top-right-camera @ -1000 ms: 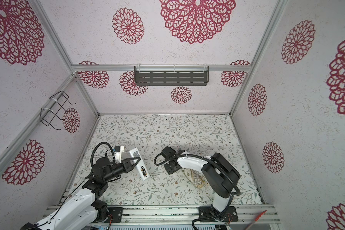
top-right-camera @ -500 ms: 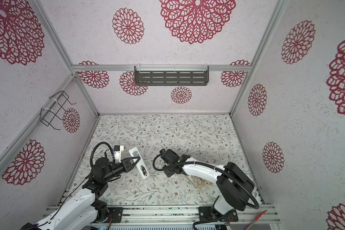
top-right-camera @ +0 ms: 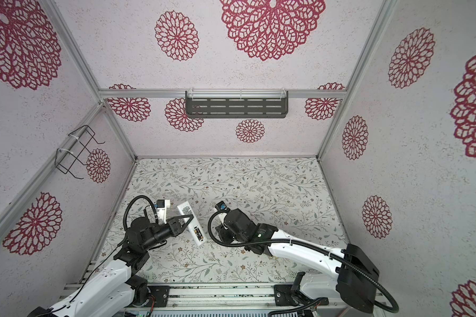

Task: Load the batteries into the remote control
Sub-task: 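Carry the cover to the remote's compartment held by the left gripper, then lower the cover onto the compartment and slide it closed with the right gripper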

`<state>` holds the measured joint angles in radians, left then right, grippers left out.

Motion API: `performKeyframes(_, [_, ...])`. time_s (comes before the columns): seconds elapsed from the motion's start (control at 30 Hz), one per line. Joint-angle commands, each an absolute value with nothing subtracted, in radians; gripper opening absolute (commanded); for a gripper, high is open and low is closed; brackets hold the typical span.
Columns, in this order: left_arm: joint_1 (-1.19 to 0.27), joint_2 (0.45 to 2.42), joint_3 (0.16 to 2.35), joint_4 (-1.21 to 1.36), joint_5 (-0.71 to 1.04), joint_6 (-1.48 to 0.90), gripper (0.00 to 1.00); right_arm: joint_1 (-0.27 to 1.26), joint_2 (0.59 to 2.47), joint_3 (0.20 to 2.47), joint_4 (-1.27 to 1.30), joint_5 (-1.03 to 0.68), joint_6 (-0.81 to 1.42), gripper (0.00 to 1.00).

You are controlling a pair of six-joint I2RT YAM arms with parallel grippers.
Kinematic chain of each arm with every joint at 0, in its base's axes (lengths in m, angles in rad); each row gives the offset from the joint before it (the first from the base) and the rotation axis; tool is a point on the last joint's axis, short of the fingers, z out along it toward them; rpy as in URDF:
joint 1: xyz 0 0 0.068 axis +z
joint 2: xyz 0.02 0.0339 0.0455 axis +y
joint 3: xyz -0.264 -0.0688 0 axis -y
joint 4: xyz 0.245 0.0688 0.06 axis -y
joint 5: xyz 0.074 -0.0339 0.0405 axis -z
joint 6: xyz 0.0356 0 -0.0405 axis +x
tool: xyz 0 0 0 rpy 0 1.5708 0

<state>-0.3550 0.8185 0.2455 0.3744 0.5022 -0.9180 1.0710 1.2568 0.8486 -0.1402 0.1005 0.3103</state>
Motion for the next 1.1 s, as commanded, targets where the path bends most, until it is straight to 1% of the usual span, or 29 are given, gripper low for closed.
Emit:
performKeyframes(0.0, [-0.363,0.815,0.236,0.429,0.492,-0.928,0.0,1.1,1.241,0.863,-0.018,0.111,0.34,0.17])
performKeyframes(0.13, [-0.362,0.813,0.236,0.433,0.49,-0.933,0.0,1.13,1.23,0.815,0.13,0.115,0.336,0.15])
performKeyframes(0.33, [-0.362,0.812,0.238,0.435,0.484,-0.933,0.0,1.158,1.232,0.791,0.262,0.118,0.335,0.15])
performKeyframes(0.8, [-0.363,0.81,0.236,0.446,0.482,-0.939,0.0,1.198,1.348,0.874,0.298,0.156,0.32,0.14])
performKeyframes(0.83, [-0.363,0.81,0.236,0.446,0.483,-0.94,0.0,1.198,1.352,0.877,0.298,0.164,0.321,0.13])
performKeyframes(0.87, [-0.363,0.809,0.236,0.446,0.483,-0.943,0.0,1.231,1.359,0.88,0.298,0.169,0.319,0.13])
performKeyframes(1.07, [-0.362,0.801,0.236,0.44,0.48,-0.942,0.0,1.236,1.372,0.882,0.301,0.197,0.324,0.13])
